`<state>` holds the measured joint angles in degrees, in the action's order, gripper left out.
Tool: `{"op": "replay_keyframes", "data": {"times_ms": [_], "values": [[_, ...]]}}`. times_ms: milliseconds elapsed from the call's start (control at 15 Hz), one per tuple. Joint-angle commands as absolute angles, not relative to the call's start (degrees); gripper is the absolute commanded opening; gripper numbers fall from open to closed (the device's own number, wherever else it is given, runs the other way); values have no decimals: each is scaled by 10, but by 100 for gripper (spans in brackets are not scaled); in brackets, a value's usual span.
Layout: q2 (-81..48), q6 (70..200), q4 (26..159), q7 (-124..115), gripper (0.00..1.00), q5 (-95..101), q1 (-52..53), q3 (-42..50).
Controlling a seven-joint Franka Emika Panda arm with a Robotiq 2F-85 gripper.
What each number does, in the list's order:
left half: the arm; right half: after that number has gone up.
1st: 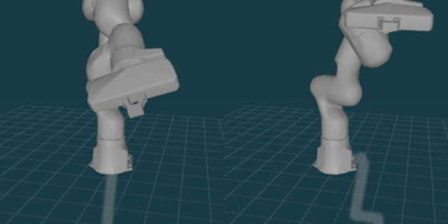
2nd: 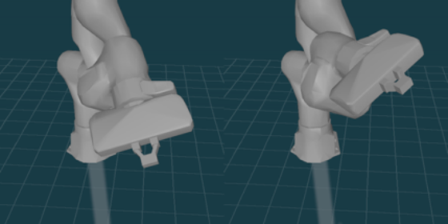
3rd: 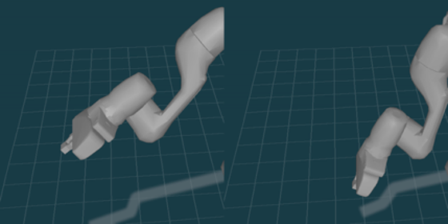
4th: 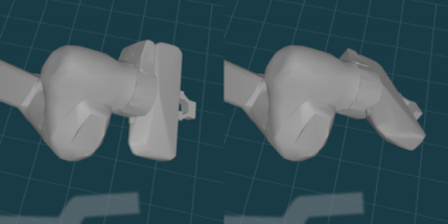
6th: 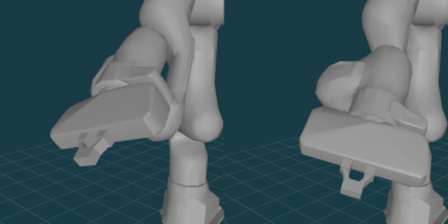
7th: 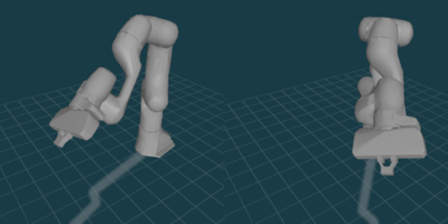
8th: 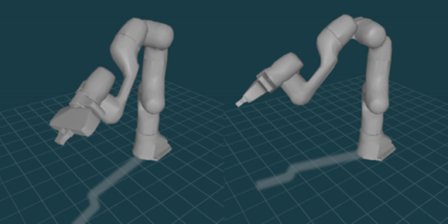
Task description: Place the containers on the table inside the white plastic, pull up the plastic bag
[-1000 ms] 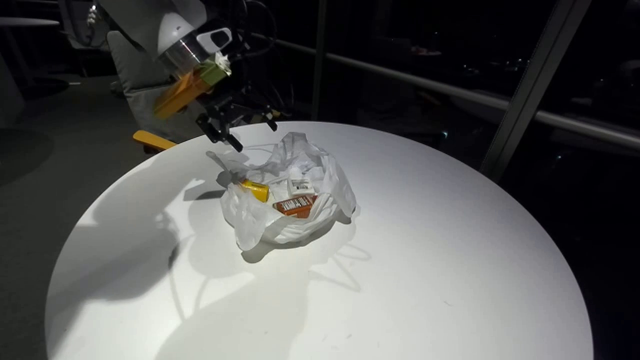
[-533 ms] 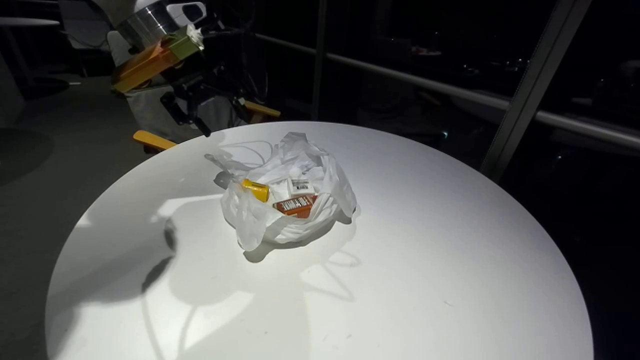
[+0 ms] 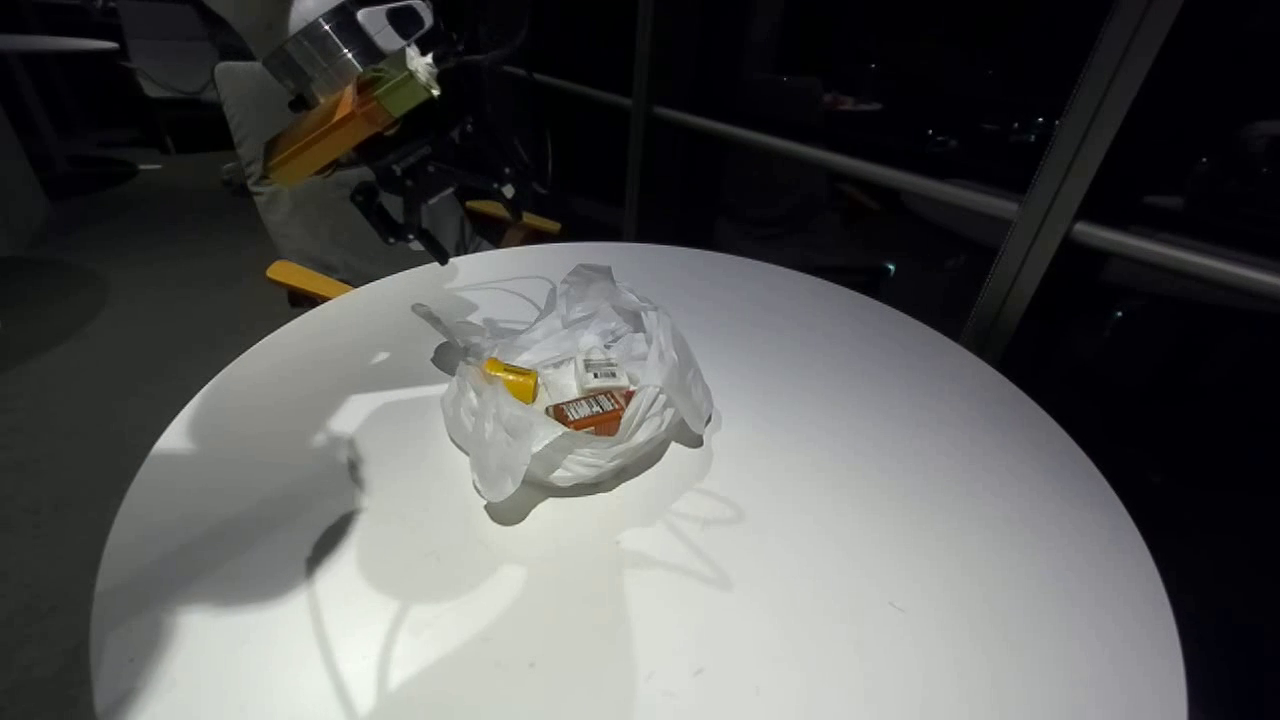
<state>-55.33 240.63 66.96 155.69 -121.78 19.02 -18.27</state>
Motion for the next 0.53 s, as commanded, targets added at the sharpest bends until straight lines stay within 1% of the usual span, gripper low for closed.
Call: {"op": "replay_keyframes", "data": {"times_ms": [0, 67, 200, 467], "values": [[-590, 2409, 639, 1572, 100, -1114, 150, -257], [-604, 2402, 630, 1591, 100, -1094, 139, -277], [-623, 2386, 665, 1573, 100, -1022, 116, -322], [-669, 2386, 643, 1580, 100, -946, 109, -331]]}}
